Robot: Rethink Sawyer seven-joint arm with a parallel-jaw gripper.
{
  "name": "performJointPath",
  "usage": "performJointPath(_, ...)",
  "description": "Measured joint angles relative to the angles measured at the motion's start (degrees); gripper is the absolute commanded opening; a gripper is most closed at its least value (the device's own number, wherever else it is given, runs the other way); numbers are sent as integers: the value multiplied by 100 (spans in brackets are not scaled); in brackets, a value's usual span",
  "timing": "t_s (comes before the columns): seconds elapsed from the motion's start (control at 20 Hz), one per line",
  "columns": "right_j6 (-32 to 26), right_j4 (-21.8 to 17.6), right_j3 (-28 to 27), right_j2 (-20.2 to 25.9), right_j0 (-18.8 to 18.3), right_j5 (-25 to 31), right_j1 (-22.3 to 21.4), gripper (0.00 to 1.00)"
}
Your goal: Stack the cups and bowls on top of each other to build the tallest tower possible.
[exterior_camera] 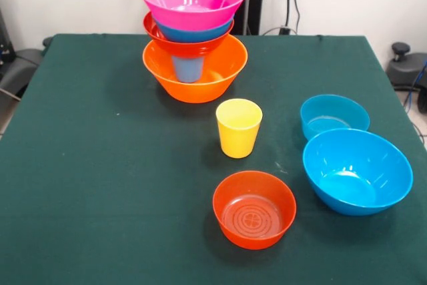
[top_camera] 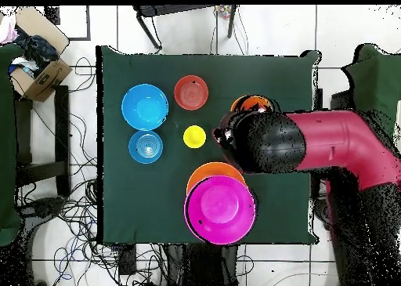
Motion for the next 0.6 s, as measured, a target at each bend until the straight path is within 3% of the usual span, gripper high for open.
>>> performJointPath(0.6, 418, 21, 401, -276, 135, -675, -85, 0)
